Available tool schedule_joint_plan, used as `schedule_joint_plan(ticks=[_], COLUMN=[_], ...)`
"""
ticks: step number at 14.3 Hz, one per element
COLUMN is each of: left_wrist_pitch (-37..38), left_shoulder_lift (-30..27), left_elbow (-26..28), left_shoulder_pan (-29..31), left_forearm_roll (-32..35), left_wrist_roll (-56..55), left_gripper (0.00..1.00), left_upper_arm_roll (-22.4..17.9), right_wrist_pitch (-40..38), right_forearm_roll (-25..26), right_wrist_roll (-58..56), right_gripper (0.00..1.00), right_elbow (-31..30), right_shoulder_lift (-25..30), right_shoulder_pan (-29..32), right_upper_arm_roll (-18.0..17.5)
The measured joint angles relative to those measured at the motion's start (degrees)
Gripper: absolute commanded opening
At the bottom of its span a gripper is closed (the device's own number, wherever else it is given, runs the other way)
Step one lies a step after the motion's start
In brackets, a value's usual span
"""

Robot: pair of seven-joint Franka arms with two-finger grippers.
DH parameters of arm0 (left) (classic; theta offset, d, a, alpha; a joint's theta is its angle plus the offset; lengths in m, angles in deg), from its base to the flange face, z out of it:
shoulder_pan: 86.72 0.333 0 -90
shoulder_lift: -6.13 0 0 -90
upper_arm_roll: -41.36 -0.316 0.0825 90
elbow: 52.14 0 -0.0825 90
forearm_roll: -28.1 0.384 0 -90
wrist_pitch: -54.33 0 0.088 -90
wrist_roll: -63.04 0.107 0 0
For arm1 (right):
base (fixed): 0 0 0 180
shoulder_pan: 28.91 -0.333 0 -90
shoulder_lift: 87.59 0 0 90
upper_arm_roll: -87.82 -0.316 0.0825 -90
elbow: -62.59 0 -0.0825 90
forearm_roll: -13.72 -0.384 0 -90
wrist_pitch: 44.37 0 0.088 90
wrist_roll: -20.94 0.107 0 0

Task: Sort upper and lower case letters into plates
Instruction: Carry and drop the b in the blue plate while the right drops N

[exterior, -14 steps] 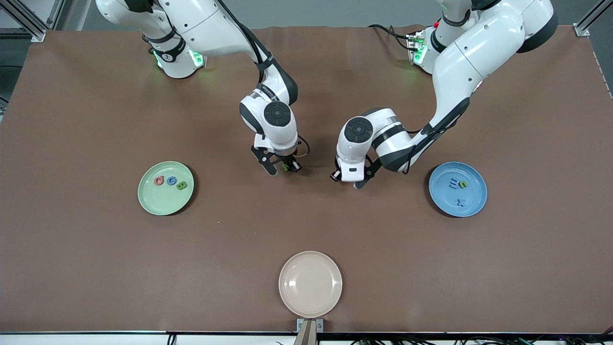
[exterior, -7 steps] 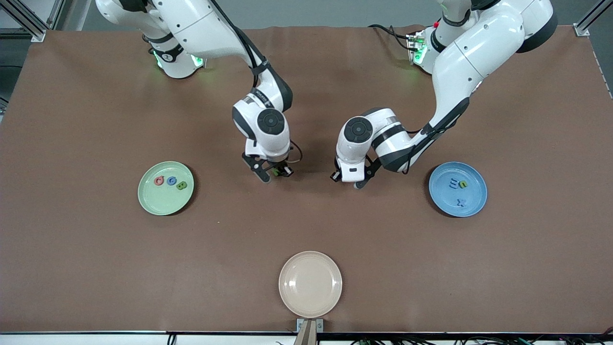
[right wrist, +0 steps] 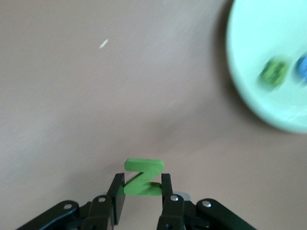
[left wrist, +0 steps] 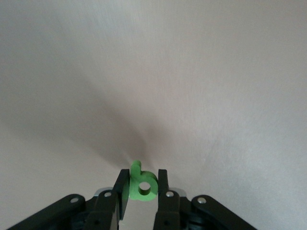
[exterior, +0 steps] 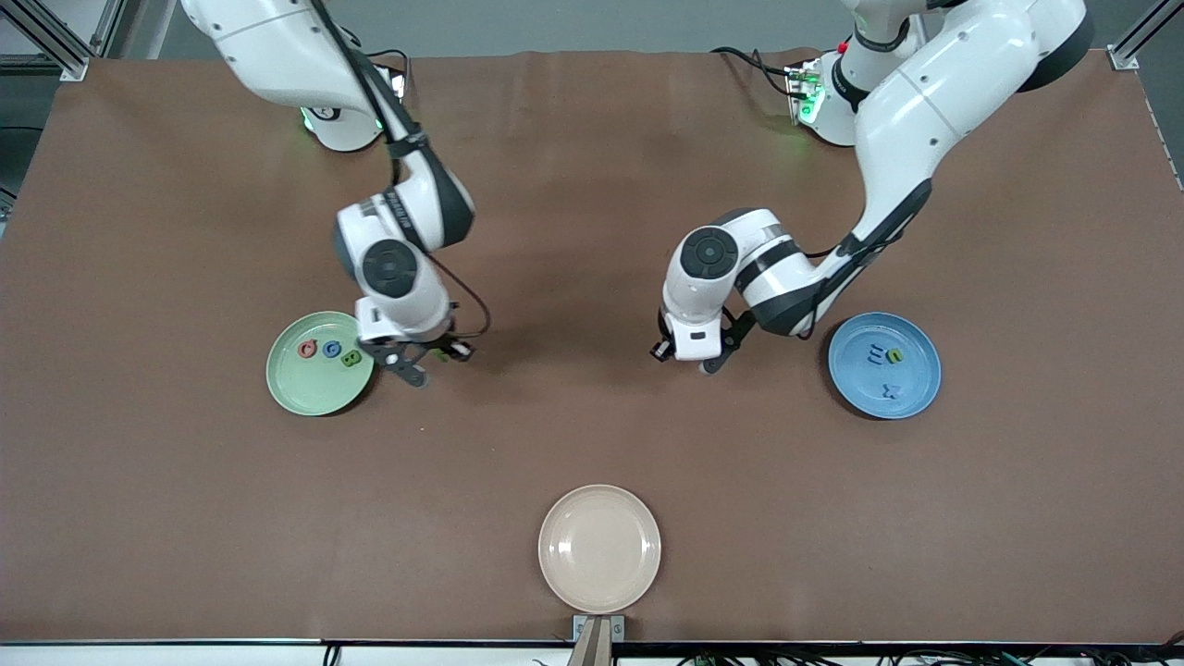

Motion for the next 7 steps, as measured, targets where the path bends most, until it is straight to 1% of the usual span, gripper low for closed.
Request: schedule_joint_plan(ticks=[2,3,5,7], left_wrist_pitch=[5.54,7.16,8.18,8.22], left_shoulder_lift=[-0.72,-1.00,-1.96,-3.68], left_elbow=[0.50,1.43,4.87,8.94], left_shoulder_pan=[7.06,10.98,19.67,27.50], left_forearm_roll=[0.00,0.01,0.22,1.01], left_wrist_roll=[5.94,9.05,16.24,24.25], left_gripper=[0.14,0.14,0.14,0.14], left_upper_arm_roll=[5.19,7.56,11.65,14.15], right_wrist_pitch=[0.76,1.74,4.63,6.63], right_forearm_roll=[0.02,0.02,0.03,0.04], right_wrist_roll=[-8.49,-12.26,-19.40,-25.40], right_gripper=[0.00,0.00,0.00,0.00], right_elbow=[-2.59,-3.63,-5.59,-6.75], right_shoulder_lift=[1.89,2.25,2.31,2.29], right_shoulder_pan=[4.97,7.09,11.16,14.76], right_upper_arm_roll=[0.05,0.04,0.03,0.00])
